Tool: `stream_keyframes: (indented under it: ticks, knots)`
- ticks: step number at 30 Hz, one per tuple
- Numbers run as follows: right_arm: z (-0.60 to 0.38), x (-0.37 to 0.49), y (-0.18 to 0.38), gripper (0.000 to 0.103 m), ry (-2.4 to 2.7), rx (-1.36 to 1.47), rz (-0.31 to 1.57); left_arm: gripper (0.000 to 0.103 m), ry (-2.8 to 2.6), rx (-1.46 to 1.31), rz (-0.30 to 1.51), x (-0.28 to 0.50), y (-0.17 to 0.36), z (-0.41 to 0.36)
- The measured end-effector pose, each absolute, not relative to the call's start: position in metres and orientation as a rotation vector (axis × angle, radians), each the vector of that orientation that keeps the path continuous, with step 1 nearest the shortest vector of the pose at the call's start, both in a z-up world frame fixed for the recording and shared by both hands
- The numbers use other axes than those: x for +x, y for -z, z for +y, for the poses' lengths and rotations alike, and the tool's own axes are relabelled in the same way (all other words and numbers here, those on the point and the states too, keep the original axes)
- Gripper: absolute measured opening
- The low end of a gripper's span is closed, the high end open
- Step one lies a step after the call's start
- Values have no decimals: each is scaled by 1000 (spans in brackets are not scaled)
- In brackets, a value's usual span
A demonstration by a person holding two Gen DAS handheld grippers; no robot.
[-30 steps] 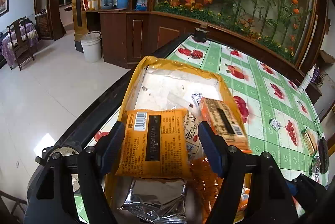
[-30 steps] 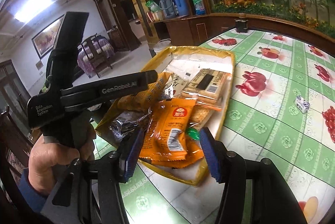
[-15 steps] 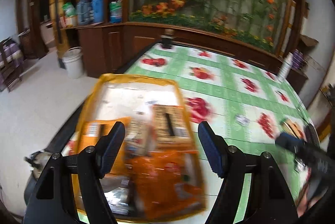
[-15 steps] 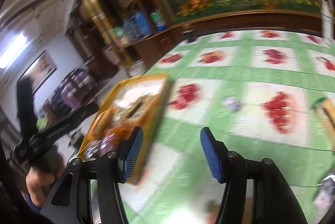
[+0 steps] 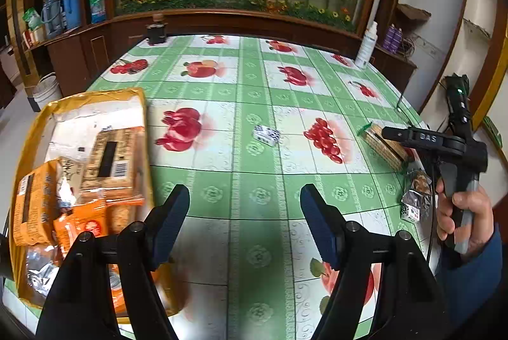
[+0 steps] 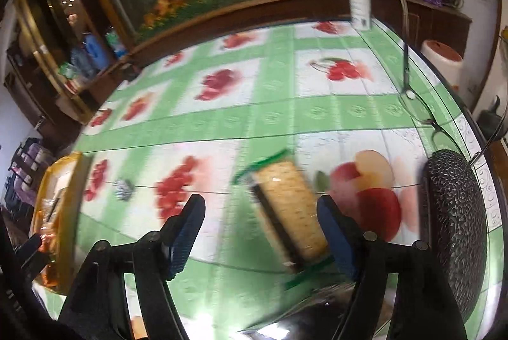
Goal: Organize snacks
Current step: 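Grasp the green-wrapped cracker pack with right gripper while left gripper moves toward the white milk packet, then grasp and lift the white milk packet with left gripper while right gripper carries the cracker pack toward the tray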
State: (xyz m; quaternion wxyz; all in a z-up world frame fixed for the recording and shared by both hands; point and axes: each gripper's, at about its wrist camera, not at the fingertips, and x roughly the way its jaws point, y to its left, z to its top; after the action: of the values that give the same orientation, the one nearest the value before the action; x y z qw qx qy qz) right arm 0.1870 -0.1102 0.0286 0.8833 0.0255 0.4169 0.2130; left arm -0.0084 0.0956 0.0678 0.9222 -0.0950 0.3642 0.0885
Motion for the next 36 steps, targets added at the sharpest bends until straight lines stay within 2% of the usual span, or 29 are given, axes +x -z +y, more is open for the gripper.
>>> stream_keyframes:
  ticks: [11,12,13,14,28,29,32,33,36]
  knots:
    - [-99,195,-4,73,-402,-87,928,72,-141,-255,806,15,-59,99]
    - [-98,194,-4,70,-396,-95,916,72,-137,-266,812,19,-58,100]
    - [-97,192,-4,56,-394,-103,910,72,-135,-274,815,23,-58,101]
    - [-95,192,-4,49,-397,-112,906,72,-133,-283,821,29,-58,101]
    - [-82,170,-13,48,-576,41,939,71,-209,-367,943,129,-22,103]
    - [-84,171,-13,48,-571,47,938,70,-223,-355,949,132,-19,103]
    - [-86,173,-15,48,-571,70,941,46,-256,-299,932,135,-15,100]
    - [-86,172,-16,48,-573,74,940,36,-264,-277,925,134,-15,98]
    - [-83,170,-17,48,-581,67,934,34,-258,-268,901,129,-14,100]
